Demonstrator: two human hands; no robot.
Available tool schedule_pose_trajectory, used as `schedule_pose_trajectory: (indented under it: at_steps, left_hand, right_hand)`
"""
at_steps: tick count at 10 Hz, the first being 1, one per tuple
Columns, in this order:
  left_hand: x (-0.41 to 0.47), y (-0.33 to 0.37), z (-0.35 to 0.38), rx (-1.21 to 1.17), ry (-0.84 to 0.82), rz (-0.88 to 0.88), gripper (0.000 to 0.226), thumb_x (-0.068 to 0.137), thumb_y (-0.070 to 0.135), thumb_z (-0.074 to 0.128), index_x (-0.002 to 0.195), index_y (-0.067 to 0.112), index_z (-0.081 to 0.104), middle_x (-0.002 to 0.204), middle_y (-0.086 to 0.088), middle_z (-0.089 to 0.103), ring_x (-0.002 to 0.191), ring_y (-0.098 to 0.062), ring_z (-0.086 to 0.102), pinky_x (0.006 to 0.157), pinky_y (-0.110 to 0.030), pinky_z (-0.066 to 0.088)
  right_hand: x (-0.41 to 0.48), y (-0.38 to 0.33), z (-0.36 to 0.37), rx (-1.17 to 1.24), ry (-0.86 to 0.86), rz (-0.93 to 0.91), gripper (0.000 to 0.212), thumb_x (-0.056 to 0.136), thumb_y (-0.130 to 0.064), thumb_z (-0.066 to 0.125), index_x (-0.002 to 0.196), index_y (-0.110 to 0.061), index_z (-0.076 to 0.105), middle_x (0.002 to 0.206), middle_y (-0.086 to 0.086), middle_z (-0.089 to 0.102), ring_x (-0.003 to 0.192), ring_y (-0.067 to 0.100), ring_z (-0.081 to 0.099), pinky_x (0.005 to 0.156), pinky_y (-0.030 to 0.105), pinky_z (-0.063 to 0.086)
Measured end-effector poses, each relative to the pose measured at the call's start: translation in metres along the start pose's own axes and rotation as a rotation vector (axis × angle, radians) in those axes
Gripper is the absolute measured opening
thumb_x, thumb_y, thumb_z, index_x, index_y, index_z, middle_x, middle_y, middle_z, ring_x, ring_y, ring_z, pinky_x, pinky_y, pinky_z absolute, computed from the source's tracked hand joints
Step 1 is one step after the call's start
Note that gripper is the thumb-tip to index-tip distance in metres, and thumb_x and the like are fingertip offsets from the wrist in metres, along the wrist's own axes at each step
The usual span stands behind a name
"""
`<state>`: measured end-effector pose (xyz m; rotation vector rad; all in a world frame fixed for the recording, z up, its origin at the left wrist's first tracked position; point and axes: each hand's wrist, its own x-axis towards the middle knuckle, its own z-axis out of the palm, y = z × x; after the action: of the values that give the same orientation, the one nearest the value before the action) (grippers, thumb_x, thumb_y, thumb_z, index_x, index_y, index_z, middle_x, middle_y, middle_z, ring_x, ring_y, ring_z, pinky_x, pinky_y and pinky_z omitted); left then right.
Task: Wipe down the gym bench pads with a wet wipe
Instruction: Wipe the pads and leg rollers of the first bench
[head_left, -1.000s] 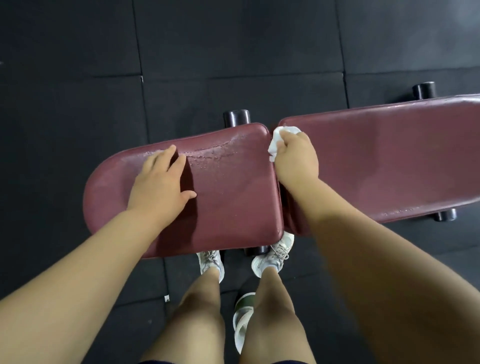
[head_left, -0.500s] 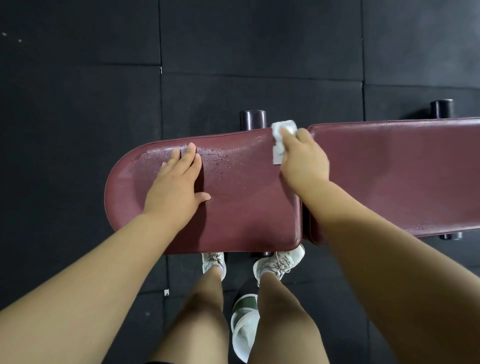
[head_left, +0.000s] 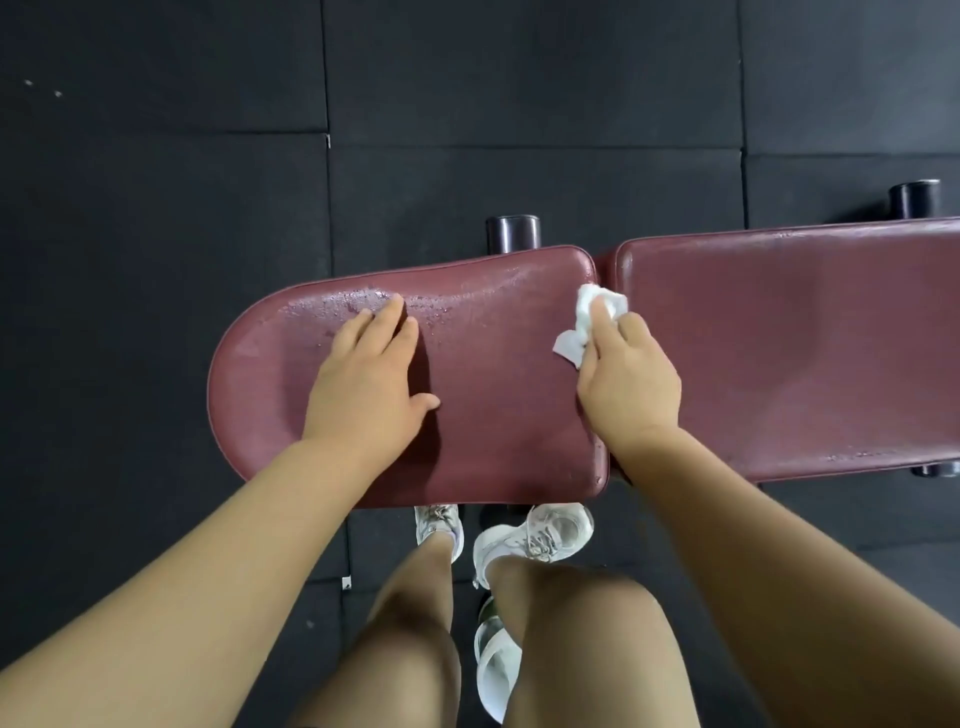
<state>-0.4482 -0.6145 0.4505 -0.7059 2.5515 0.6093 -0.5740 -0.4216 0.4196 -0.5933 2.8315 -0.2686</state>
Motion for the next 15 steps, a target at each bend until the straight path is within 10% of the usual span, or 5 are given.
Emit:
schedule_pose_trajectory:
  at_steps: [3, 5, 8, 11, 15]
  left_hand:
    - [-0.007, 0.014, 0.015, -0.033, -0.045, -0.017, 0.087, 0.081, 0.039, 0.069, 0.15, 0.022, 0.018, 0.158, 0.008, -0.006, 0.145, -0.023, -0.005, 0.116, -0.035, 0.014]
    - [-0.006, 0.02, 0.019, -0.071, -0.019, -0.057, 0.087, 0.079, 0.034, 0.073, 0.149, 0.021, 0.022, 0.159, 0.007, -0.003, 0.145, -0.024, -0.005, 0.117, -0.036, 0.01]
    - [-0.007, 0.011, 0.024, -0.056, 0.009, -0.024, 0.088, 0.08, 0.039, 0.071, 0.15, 0.024, 0.02, 0.158, 0.009, -0.004, 0.145, -0.021, -0.006, 0.117, -0.037, 0.008]
    - [-0.009, -0.004, 0.012, 0.063, -0.051, 0.14, 0.083, 0.086, 0.043, 0.063, 0.151, 0.023, 0.014, 0.159, 0.005, -0.006, 0.145, -0.025, -0.004, 0.117, -0.037, 0.007]
    - [-0.035, -0.098, 0.0, 0.068, -0.083, 0.329, 0.071, 0.084, 0.028, 0.069, 0.145, 0.021, 0.034, 0.158, 0.004, 0.012, 0.145, -0.023, 0.01, 0.116, -0.035, 0.014]
  right_hand:
    - [-0.051, -0.015, 0.02, 0.066, -0.102, -0.545, 0.046, 0.076, -0.012, 0.042, 0.115, -0.004, 0.065, 0.071, 0.005, 0.053, 0.049, 0.026, 0.046, 0.048, 0.027, 0.019]
    - [-0.039, 0.018, 0.005, 0.134, -0.031, 0.016, 0.049, 0.085, -0.014, 0.036, 0.13, -0.008, 0.053, 0.086, 0.009, 0.053, 0.07, 0.029, 0.049, 0.055, 0.029, 0.033]
    - [-0.085, 0.007, 0.023, 0.057, -0.108, -0.44, 0.049, 0.069, -0.006, 0.053, 0.116, -0.006, 0.065, 0.068, 0.003, 0.051, 0.049, 0.025, 0.045, 0.05, 0.027, 0.019]
    - [-0.125, -0.051, 0.041, 0.195, -0.019, 0.159, 0.035, 0.097, -0.033, 0.039, 0.13, -0.032, 0.053, 0.112, -0.014, 0.064, 0.1, 0.008, 0.061, 0.091, 0.03, 0.045]
    - [-0.141, -0.072, 0.058, 0.217, 0.185, 0.621, 0.058, 0.09, 0.001, 0.045, 0.146, -0.006, 0.03, 0.118, 0.015, 0.051, 0.09, 0.027, 0.052, 0.07, 0.034, 0.046]
